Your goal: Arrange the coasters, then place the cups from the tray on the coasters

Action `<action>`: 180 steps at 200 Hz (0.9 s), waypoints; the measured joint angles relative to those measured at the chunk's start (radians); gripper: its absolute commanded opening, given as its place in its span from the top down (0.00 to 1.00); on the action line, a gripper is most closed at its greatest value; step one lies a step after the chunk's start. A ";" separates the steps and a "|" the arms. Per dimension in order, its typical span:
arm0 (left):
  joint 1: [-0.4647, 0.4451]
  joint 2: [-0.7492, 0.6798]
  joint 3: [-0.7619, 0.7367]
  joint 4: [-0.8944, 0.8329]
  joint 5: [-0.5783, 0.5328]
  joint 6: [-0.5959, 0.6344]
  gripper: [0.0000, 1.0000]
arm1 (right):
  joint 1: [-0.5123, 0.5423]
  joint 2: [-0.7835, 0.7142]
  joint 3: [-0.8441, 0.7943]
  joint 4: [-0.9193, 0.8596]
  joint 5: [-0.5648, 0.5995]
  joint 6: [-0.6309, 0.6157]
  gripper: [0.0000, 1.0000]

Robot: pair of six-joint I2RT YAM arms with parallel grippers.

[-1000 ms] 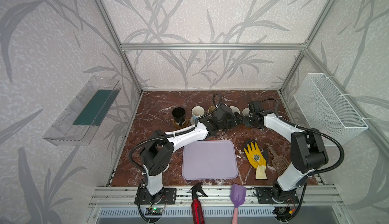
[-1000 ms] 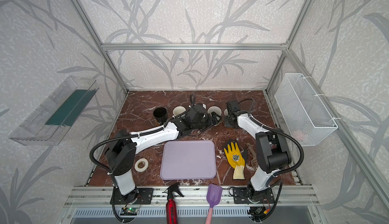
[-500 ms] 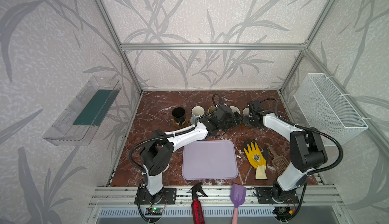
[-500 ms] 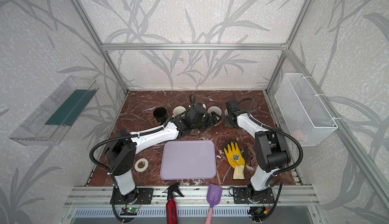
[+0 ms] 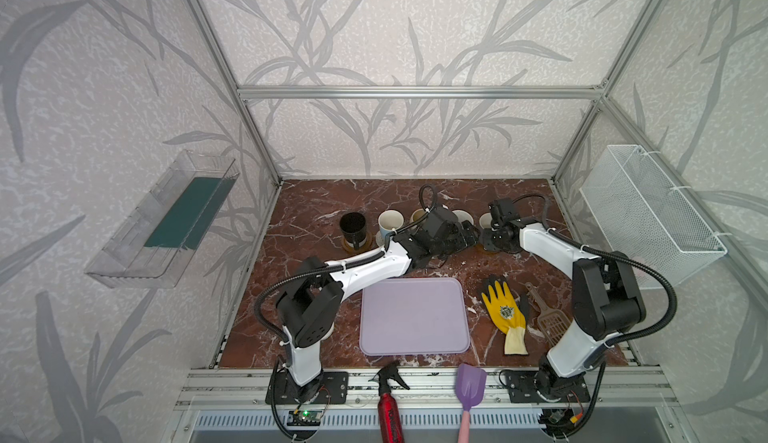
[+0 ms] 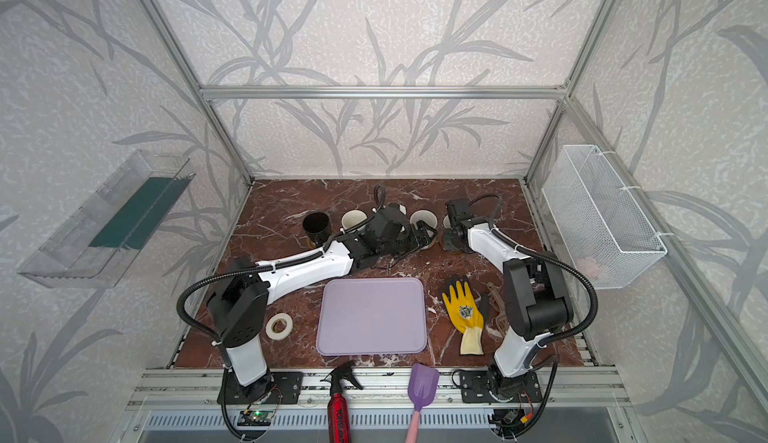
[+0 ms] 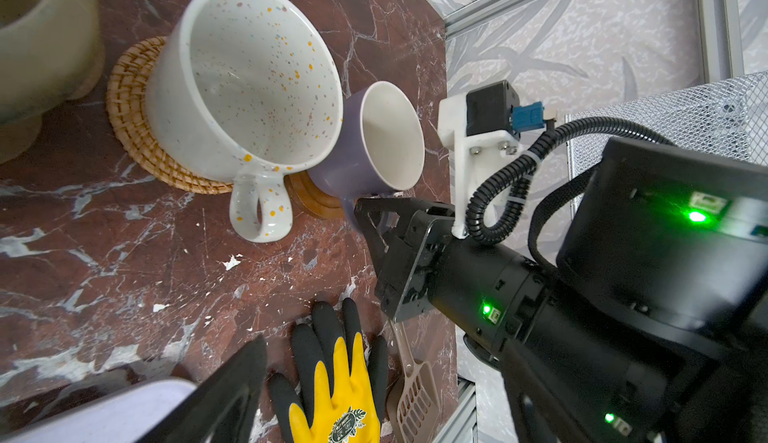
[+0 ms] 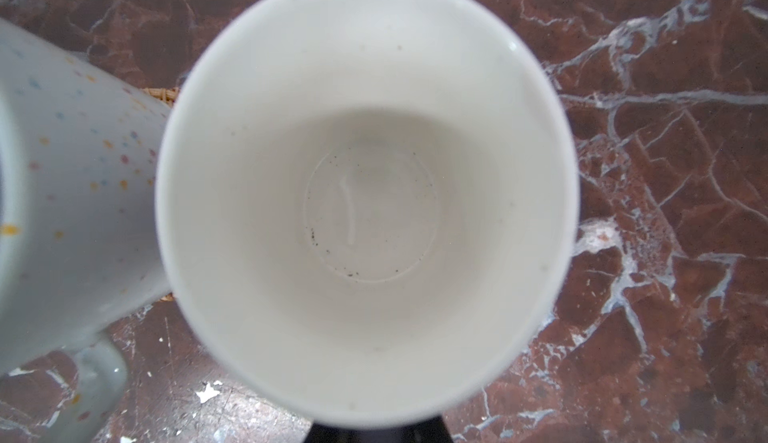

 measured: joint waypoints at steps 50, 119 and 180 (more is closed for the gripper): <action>0.000 0.000 0.000 -0.006 -0.005 0.002 0.09 | 0.000 0.000 0.000 -0.019 0.006 -0.002 0.50; 0.000 -0.032 -0.002 -0.040 -0.034 0.046 0.01 | 0.000 -0.072 -0.021 -0.016 0.008 -0.006 0.17; 0.013 -0.336 -0.156 -0.137 -0.195 0.251 0.01 | 0.001 -0.460 -0.150 0.048 -0.002 -0.042 0.01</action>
